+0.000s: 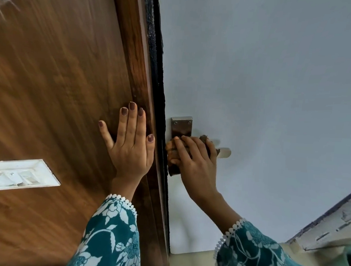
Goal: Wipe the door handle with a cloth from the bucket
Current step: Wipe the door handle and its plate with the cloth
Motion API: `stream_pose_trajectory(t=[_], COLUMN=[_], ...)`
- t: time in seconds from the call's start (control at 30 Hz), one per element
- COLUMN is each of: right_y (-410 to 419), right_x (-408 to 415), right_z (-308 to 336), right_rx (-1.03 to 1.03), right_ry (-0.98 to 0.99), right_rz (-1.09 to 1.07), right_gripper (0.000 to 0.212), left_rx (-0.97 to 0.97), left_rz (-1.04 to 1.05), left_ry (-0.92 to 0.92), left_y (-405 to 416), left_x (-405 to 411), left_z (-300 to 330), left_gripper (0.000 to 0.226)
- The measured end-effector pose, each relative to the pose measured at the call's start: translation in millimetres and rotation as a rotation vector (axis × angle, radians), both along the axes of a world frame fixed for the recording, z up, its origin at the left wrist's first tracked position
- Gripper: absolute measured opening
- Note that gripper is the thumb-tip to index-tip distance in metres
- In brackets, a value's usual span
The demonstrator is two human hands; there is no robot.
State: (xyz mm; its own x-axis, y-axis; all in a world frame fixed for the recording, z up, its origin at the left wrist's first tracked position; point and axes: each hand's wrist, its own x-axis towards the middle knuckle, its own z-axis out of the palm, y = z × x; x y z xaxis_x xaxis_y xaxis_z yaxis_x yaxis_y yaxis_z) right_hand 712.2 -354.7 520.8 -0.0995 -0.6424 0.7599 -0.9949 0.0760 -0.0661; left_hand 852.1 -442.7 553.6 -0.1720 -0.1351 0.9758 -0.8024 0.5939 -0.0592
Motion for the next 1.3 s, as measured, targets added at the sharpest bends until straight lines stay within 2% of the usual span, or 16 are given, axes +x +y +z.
stream_pose_trajectory(t=[0.13, 0.43, 0.57, 0.67, 0.93, 1.03, 1.13, 1.3], right_y=[4, 14, 14, 16, 27, 32, 39, 74], right_x=[-16, -54, -77, -94, -122, -128, -133, -136], right_z=[1, 20, 35, 39, 29, 26, 23, 12], right_rx=[-0.004, 0.161, 0.309, 0.411, 0.370, 0.361, 0.326, 0.344], right_ry=[0.063, 0.071, 0.089, 0.099, -0.011, -0.100, -0.282, -0.824], right_rz=[-0.005, 0.044, 0.088, 0.113, 0.119, 0.102, 0.163, 0.127], right_gripper=[0.036, 0.039, 0.046, 0.039, 0.044, 0.040, 0.032, 0.025], left_rx=[-0.014, -0.057, -0.065, -0.058, -0.035, -0.026, -0.013, 0.062], left_rz=[0.001, 0.006, 0.005, -0.001, -0.011, -0.010, 0.004, -0.001], left_ry=[0.006, 0.014, 0.014, 0.020, 0.015, 0.013, 0.004, 0.008], left_y=[0, -3, -4, -5, -3, -2, -1, 5], left_x=[0, -1, -1, -1, -1, -1, -1, -1], left_z=[0, -2, -3, -3, -2, -1, 1, 4], left_gripper=[0.054, 0.052, 0.052, 0.052, 0.052, 0.053, 0.053, 0.050])
